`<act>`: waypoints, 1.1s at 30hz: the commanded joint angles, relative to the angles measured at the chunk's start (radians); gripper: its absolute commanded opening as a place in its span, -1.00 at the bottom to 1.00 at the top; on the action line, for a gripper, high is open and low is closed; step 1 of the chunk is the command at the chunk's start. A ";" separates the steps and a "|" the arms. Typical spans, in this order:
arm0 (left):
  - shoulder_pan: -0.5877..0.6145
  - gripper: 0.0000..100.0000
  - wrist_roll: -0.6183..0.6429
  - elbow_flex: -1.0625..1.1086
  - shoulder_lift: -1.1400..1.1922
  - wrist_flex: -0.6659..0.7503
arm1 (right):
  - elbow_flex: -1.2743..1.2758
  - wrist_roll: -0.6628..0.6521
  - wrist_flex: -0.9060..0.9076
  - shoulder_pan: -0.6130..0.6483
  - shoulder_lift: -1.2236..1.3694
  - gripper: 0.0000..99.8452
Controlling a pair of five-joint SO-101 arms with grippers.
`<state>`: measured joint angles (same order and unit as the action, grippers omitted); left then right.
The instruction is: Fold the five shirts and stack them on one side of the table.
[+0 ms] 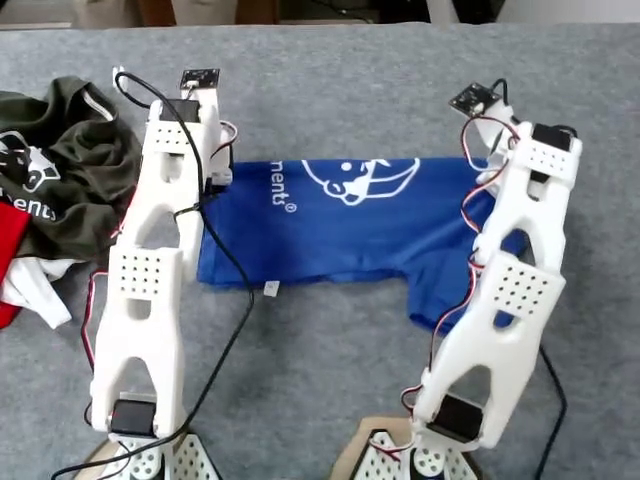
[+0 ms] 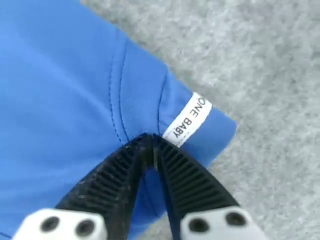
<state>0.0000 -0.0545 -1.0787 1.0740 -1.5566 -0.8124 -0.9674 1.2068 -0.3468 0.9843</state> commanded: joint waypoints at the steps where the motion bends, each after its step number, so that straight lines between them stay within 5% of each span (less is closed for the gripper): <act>1: 0.040 -0.96 -0.003 -0.097 -0.001 -0.060 | -0.180 -0.011 0.095 -0.036 0.007 -0.94; 6: -0.003 -0.96 -0.051 -0.269 -0.001 -0.199 | -0.372 -0.046 0.325 -0.025 -0.001 -0.93; 12: -0.057 -0.92 -0.083 -0.278 -0.101 -0.206 | -0.668 -0.094 0.583 -0.027 0.004 -0.93; 16: -0.077 -0.83 -0.080 -0.224 -0.219 -0.206 | -0.727 -0.098 0.582 -0.068 -0.008 -0.90; 21: -0.101 -0.97 -0.086 -0.089 -0.394 -0.206 | -0.642 -0.126 0.582 -0.131 -0.077 -0.73; 33: -0.091 -0.96 -0.158 0.318 -0.819 -0.204 | -0.111 -0.150 0.577 -0.156 -0.529 -0.73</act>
<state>-0.1028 -0.1834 -0.8454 0.3913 -1.7484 -1.0702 -1.0994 1.7668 -0.4971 0.6483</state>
